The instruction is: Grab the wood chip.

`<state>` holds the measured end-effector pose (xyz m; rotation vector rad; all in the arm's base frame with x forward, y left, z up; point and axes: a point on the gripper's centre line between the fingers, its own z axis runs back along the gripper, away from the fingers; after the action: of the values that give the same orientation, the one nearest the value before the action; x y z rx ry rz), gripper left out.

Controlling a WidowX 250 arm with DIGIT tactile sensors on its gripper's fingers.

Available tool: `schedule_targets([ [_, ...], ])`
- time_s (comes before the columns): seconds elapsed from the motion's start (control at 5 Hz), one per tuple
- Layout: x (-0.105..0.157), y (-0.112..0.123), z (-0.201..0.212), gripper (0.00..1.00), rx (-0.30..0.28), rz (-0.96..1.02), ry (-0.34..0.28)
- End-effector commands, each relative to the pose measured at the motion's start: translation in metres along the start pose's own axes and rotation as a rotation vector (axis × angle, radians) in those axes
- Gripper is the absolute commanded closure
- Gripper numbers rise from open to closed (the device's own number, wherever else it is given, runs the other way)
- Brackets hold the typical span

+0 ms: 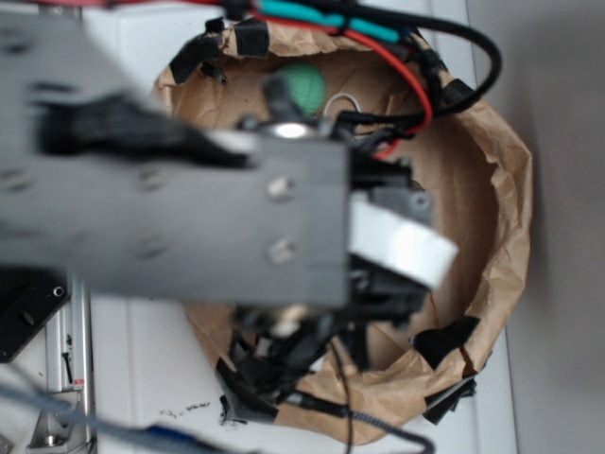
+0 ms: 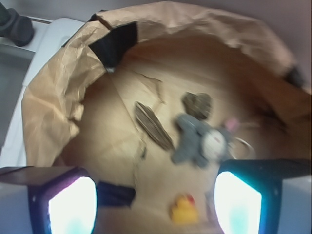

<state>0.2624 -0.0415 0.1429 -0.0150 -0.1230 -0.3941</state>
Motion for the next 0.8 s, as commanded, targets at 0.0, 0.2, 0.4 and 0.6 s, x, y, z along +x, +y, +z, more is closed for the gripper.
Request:
schedule_targets([
  [0.0, 0.011, -0.002, -0.057, 0.00, 0.030, -0.080, -0.018],
  [0.2, 0.007, -0.005, -0.080, 0.00, 0.114, -0.264, -0.027],
  [0.4, 0.005, -0.015, -0.096, 0.00, 0.063, -0.340, -0.002],
  [0.6, 0.005, -0.029, -0.105, 0.00, 0.009, -0.394, 0.004],
])
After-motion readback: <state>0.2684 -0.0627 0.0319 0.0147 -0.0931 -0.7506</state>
